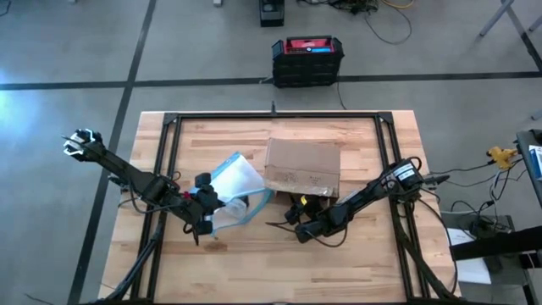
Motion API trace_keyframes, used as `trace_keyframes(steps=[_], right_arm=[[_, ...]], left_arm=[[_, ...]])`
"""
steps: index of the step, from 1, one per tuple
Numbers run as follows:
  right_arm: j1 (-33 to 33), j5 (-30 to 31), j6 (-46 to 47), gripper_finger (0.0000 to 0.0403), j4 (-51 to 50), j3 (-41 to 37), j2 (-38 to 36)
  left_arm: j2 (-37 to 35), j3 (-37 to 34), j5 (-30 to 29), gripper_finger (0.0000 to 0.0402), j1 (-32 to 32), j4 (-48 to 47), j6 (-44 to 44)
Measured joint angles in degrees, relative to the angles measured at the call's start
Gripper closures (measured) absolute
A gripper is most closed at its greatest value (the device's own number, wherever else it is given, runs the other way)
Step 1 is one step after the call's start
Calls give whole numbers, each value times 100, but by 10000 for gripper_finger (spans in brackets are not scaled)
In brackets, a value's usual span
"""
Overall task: Unpack boxes
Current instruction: Put the green charger adapter into the transparent zip bag
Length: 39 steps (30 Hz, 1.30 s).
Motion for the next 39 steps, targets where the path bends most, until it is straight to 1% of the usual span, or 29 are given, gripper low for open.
trace_keyframes(steps=[6,16,19,22,27,30,37,39], right_arm=[[-93,0,91,163,36,34,0],[-538,-14,188,120,-28,34,0],[-613,-188,105,111,-28,33,0],[-636,-361,83,112,-28,29,0],[-636,-394,107,142,-37,-5,0],[-636,-393,125,177,-34,-21,0],[-636,-437,120,278,-31,-36,-2],[-605,-465,61,283,-28,-36,-3]], left_arm=[[0,0,1,401,0,0,1],[0,2,4,401,0,-1,0],[0,0,7,401,0,-2,0],[0,0,7,401,0,-2,0],[0,0,7,401,0,-2,0],[0,0,7,401,0,-2,-14],[0,0,9,401,0,-1,-44],[0,0,7,401,0,18,-44]])
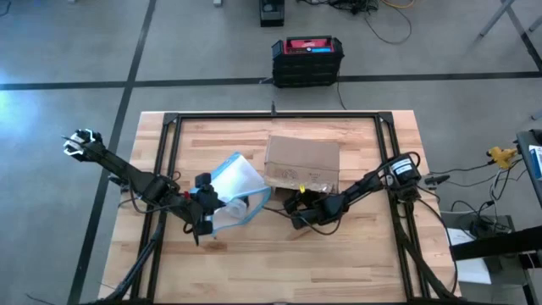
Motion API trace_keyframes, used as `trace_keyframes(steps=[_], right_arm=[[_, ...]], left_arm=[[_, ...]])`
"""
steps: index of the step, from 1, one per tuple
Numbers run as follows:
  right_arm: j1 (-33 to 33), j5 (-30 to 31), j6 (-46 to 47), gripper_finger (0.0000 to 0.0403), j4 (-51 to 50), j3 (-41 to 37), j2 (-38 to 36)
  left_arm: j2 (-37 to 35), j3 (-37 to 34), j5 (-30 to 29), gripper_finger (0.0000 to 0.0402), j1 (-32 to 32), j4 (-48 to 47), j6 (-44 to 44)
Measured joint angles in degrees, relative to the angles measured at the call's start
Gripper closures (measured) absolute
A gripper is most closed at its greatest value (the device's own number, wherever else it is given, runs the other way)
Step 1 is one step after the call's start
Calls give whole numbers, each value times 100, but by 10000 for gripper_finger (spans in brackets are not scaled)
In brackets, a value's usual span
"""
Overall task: Unpack boxes
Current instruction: Put the green charger adapter into the transparent zip bag
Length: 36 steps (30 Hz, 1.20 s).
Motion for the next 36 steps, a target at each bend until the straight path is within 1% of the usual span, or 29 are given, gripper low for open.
trace_keyframes(steps=[2,5,10,12,15,17,21,24,29,33,36], right_arm=[[84,-87,-72,283,-13,0,-32],[378,-228,-250,283,-36,39,-187],[918,-230,-911,283,2,236,-646],[1080,-271,-1180,283,18,377,-711],[1185,-702,-1920,283,328,593,-716],[1131,-1138,-2489,283,733,746,-618],[834,-1582,-3349,283,1185,1112,-214],[534,-1831,-3937,282,1235,1516,133],[86,-2612,-4988,278,1659,2309,879],[-172,-2751,-5700,273,1737,3154,1436],[-296,-2849,-6098,259,1738,3659,1767]], left_arm=[[0,0,-1,401,0,96,0],[72,0,-3,401,0,300,22],[406,0,-2,401,1,602,44],[588,-2,0,401,4,751,98],[847,-2,2,401,4,1056,255],[962,-4,7,401,14,1322,493],[1052,102,8,401,35,1611,736],[1073,217,80,402,29,1599,722],[1073,232,168,401,20,1548,734],[1079,217,170,402,20,1514,737],[1084,210,166,402,22,1472,740]])
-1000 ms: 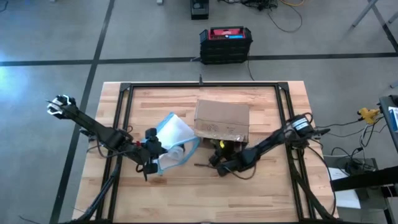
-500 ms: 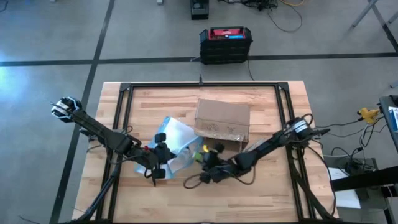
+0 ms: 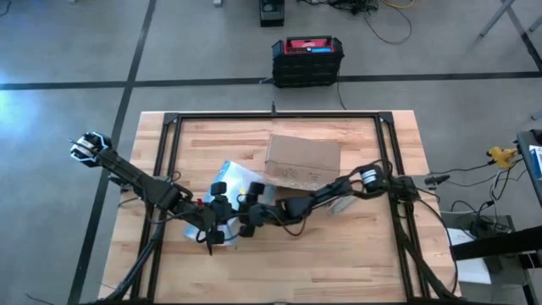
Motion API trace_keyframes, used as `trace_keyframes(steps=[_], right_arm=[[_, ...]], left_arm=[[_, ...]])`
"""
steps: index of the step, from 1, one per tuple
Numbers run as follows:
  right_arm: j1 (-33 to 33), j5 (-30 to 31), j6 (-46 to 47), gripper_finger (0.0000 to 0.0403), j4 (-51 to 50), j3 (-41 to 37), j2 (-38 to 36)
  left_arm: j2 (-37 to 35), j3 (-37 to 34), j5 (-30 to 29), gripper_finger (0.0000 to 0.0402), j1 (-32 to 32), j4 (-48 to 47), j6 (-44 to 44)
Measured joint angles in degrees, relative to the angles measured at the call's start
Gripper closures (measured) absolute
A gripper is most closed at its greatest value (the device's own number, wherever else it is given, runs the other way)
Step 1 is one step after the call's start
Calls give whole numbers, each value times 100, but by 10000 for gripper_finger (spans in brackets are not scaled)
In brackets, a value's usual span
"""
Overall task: Unpack boxes
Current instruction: Put the green charger adapter into the transparent zip bag
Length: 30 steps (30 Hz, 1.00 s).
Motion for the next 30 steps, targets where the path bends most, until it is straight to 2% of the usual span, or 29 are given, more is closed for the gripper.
trace_keyframes(steps=[4,11,21,26,30], right_arm=[[-30,-74,-288,230,-67,302,187],[-19,-219,-353,180,-456,325,72],[210,-252,160,122,-2853,325,-937],[243,-791,702,133,-3919,279,-1085],[234,-1386,838,184,-3930,244,-827]], left_arm=[[-2,0,1,402,-2,-111,-7],[-2,-108,-146,401,0,-140,-117],[-2,-227,-174,401,2,-139,-288],[6,-227,-220,401,4,-67,-307],[126,-227,-222,401,4,33,-312]])
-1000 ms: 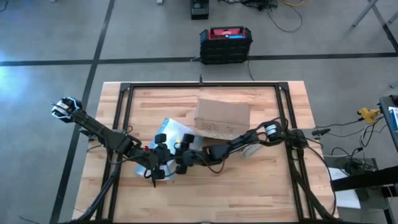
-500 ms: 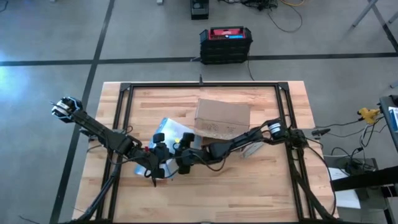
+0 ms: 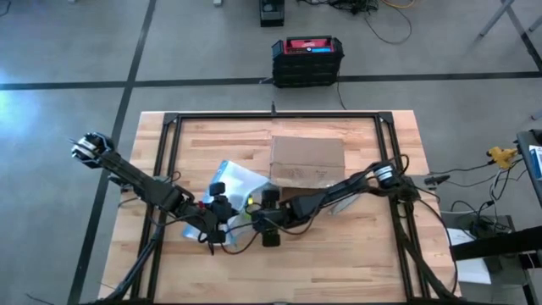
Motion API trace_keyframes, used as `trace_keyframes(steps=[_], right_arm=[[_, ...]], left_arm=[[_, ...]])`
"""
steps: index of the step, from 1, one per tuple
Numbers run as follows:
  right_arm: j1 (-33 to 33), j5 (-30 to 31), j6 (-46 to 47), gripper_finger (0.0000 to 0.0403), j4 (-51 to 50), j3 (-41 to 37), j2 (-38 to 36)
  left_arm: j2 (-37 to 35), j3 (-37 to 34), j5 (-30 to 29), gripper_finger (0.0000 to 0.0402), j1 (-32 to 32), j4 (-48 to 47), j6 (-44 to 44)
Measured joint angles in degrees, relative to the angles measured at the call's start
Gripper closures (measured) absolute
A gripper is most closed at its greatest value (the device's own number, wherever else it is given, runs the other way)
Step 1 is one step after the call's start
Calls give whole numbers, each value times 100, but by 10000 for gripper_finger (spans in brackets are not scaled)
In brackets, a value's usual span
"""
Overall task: Unpack boxes
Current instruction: Put the green charger adapter into the transparent zip bag
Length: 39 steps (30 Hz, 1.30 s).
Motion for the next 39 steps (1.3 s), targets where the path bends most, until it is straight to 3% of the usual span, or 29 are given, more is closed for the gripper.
trace_keyframes(steps=[8,10,14,24,34,39], right_arm=[[-190,314,-119,364,714,43,540],[-218,323,-148,392,1076,100,632],[-219,317,-158,382,1540,212,626],[-67,417,43,387,851,212,371],[-78,756,337,281,978,201,421],[68,992,347,262,769,201,149]], left_arm=[[552,-4,2,401,0,522,-30],[662,-7,2,401,0,574,-91],[813,-7,1,401,0,714,-135],[901,-7,-69,401,4,717,-223],[892,-7,-227,401,4,952,-243],[894,-7,-232,401,4,969,-240]])
